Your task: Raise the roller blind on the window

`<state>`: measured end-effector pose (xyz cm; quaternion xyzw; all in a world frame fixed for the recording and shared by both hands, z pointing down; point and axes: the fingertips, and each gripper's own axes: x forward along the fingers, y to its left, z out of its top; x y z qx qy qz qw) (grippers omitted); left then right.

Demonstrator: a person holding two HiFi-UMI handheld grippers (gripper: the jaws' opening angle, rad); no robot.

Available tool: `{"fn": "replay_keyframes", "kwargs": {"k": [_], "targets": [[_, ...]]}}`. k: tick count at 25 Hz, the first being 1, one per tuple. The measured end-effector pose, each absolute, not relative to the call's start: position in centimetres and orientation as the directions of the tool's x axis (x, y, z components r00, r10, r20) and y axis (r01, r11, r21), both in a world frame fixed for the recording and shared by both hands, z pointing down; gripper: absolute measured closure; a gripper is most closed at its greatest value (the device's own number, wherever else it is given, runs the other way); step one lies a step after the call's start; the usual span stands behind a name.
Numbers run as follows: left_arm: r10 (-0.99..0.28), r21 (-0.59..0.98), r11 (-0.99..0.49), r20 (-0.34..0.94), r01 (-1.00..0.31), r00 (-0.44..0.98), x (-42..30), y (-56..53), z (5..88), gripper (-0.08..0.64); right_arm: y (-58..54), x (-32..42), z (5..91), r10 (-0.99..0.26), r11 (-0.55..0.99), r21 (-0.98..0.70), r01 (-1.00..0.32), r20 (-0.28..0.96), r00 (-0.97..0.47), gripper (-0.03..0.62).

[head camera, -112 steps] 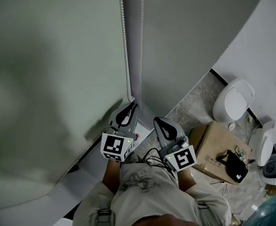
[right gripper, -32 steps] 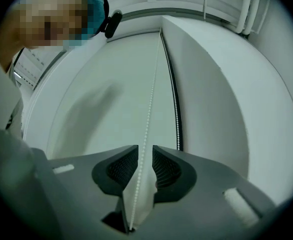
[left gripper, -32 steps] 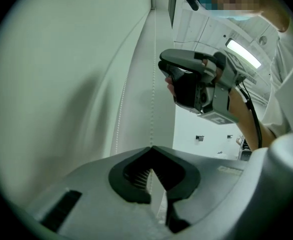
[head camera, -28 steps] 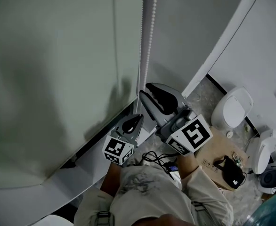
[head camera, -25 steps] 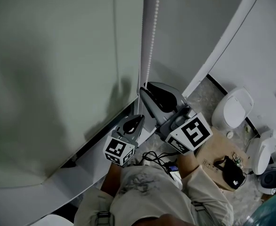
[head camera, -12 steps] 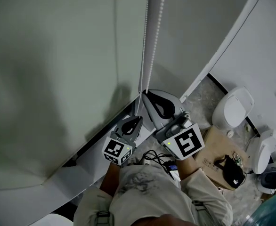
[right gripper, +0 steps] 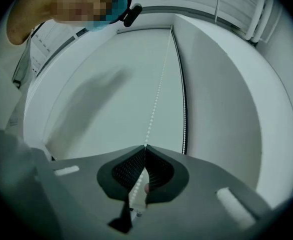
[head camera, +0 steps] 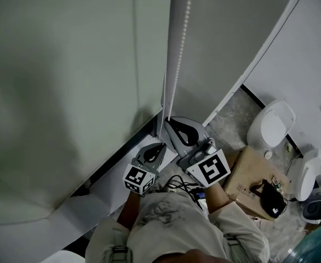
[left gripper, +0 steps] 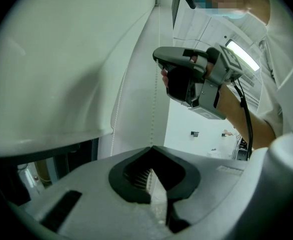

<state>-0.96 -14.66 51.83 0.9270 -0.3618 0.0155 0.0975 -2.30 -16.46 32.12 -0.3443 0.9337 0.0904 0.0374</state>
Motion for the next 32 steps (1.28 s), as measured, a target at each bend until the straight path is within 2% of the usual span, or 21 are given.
{"fn": "replay_keyframes", "kwargs": {"k": [8, 24, 30, 32], "targets": [[-0.657, 0.202, -0.717, 0.122, -0.667, 0.744, -1.0, -13.4, 54.8, 0.551, -15.4, -2.6, 34.2, -0.617, 0.762, 0.126, -0.636, -0.160, -0.771, 0.580], [-0.629, 0.248, -0.709, 0.200, -0.660, 0.751, -1.2, -11.5, 61.0, 0.551, -14.0, -2.7, 40.6, -0.590, 0.800, 0.093, -0.593, -0.066, -0.805, 0.581], [-0.609, 0.238, -0.728, 0.208, -0.643, 0.765, -1.1, -11.0, 59.7, 0.545, -13.9, -2.5, 40.1, -0.590, 0.799, 0.091, -0.594, -0.066, -0.804, 0.581], [-0.623, 0.257, -0.719, 0.176, -0.646, 0.762, -1.7, -11.1, 58.3, 0.509, -13.9, -2.6, 40.0, -0.587, 0.801, 0.092, -0.591, -0.070, -0.807, 0.581]]}}
